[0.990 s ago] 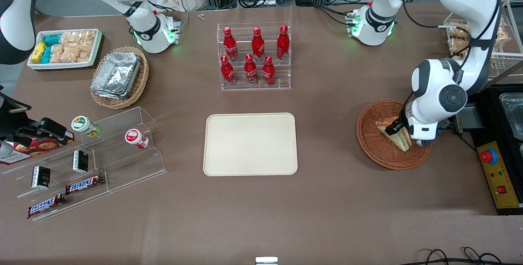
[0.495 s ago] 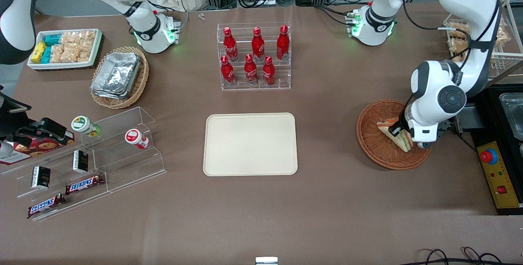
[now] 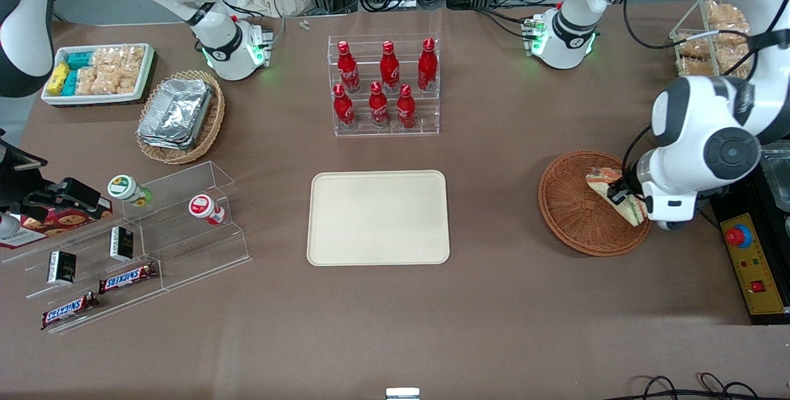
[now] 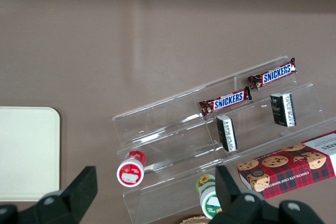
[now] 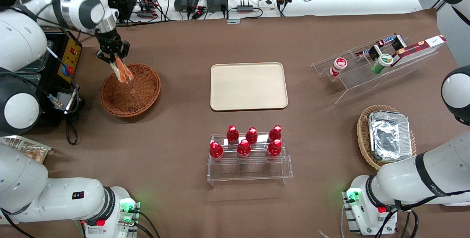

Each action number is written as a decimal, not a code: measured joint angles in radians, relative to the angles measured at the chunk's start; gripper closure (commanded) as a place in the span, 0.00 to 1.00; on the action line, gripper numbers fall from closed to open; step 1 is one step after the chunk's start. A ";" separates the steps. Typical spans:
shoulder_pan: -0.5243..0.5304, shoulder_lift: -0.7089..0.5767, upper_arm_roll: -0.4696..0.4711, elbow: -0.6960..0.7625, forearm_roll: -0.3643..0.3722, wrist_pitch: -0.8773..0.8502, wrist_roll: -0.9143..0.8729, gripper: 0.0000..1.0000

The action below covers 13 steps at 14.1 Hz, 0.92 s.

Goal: Place sandwich from basket to tray
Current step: 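Lift the held sandwich up out of the basket, then carry the sandwich over the cream tray and lower it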

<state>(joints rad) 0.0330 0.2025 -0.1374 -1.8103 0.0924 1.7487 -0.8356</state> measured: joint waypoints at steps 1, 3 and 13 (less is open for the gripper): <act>-0.001 -0.006 -0.006 0.076 0.000 -0.098 0.039 1.00; 0.000 -0.016 -0.017 0.217 -0.021 -0.242 0.128 1.00; -0.048 0.134 -0.375 0.374 -0.105 -0.129 0.213 1.00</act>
<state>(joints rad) -0.0146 0.3363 -0.5123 -1.4367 -0.0125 1.6197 -0.6225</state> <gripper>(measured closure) 0.819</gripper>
